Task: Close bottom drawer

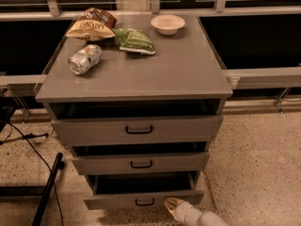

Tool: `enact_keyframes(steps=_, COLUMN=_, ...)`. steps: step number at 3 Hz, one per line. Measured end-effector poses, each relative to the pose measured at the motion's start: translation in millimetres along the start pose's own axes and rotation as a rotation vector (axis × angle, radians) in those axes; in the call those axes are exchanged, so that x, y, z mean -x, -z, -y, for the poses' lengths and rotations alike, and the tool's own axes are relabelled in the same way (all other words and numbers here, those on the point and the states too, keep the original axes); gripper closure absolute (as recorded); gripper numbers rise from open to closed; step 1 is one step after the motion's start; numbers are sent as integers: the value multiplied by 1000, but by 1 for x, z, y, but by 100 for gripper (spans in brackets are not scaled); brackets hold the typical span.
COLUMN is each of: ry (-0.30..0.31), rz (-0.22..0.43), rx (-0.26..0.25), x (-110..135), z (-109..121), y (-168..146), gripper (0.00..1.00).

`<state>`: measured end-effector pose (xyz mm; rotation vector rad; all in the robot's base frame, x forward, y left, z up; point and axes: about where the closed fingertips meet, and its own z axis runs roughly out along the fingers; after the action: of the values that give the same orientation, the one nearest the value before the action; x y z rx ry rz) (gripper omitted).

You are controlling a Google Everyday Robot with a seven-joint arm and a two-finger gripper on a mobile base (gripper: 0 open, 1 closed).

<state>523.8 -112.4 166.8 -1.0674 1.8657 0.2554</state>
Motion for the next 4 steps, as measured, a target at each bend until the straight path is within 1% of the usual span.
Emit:
enact_keyframes(steps=1, ry=-14, rz=9, rx=-21, x=7, z=18, y=-21, gripper=100)
enact_keyframes(steps=2, ry=-21, rz=15, rx=-34, x=13, z=31, y=-34, gripper=100)
enact_keyframes(steps=3, ry=-14, rz=31, rx=-44, x=31, z=45, y=-57, gripper=100)
enact_keyframes(steps=4, ry=-10, rz=38, rx=-45, x=41, z=50, y=-69, gripper=100)
